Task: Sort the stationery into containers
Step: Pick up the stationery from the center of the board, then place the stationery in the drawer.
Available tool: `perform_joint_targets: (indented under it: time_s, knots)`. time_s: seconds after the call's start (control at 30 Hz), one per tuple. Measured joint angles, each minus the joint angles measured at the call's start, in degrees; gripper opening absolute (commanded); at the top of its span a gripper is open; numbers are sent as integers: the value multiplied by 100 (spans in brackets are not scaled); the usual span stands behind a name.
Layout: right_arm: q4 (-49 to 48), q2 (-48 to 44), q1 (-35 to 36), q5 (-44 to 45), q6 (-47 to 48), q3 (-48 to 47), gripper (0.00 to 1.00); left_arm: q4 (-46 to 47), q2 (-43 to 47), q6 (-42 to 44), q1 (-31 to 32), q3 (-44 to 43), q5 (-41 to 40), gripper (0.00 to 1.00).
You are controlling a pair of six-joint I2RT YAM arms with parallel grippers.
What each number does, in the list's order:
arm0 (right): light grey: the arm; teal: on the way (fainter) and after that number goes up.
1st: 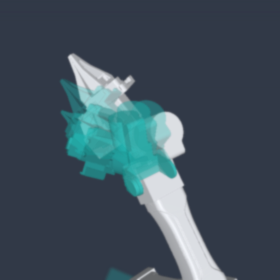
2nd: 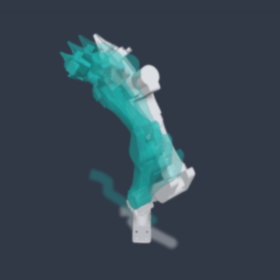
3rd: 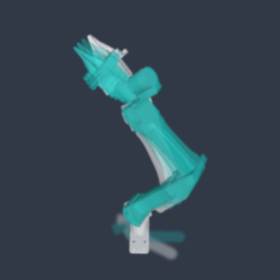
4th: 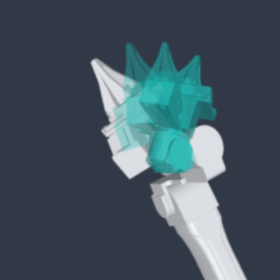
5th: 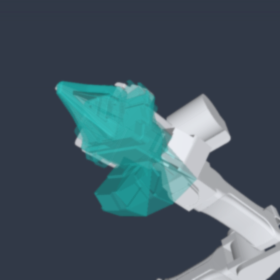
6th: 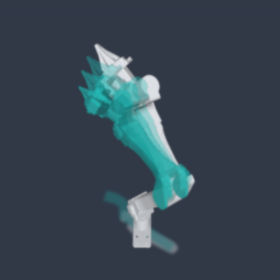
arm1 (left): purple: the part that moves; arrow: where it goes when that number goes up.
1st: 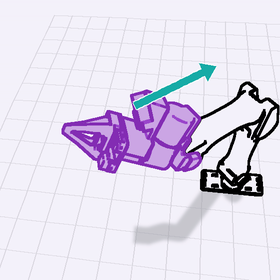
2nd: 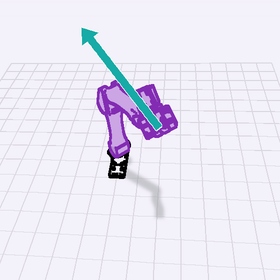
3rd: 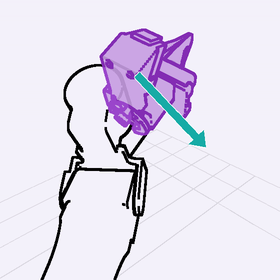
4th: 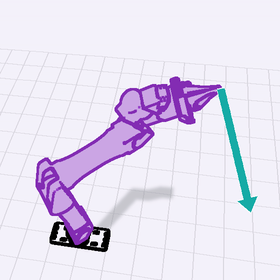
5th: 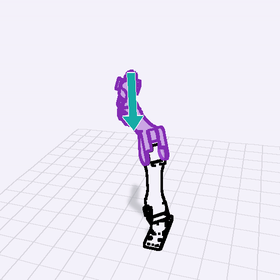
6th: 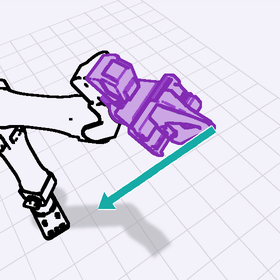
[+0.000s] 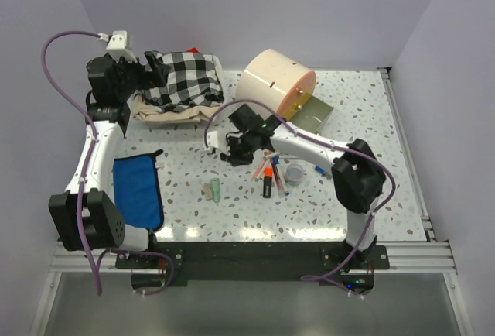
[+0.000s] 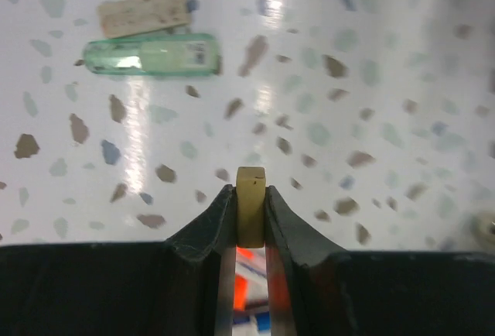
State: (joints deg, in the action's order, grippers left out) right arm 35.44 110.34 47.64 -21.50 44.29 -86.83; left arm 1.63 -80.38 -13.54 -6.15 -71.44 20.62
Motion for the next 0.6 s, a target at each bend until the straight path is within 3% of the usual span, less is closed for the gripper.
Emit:
perform_joint_targets:
  time_s: [0.23, 0.37, 0.6]
  knots:
    - [219, -1364, -1193, 527, -4, -203, 0, 170, -11, -66, 0, -4, 166, 100]
    - [402, -2015, -1722, 815, 192, 199, 0, 254, -133, -114, 0, -118, 236, 100]
    - [695, -2236, -2216, 1075, 507, 809, 0, 428, -343, -256, 0, -260, 323, 99]
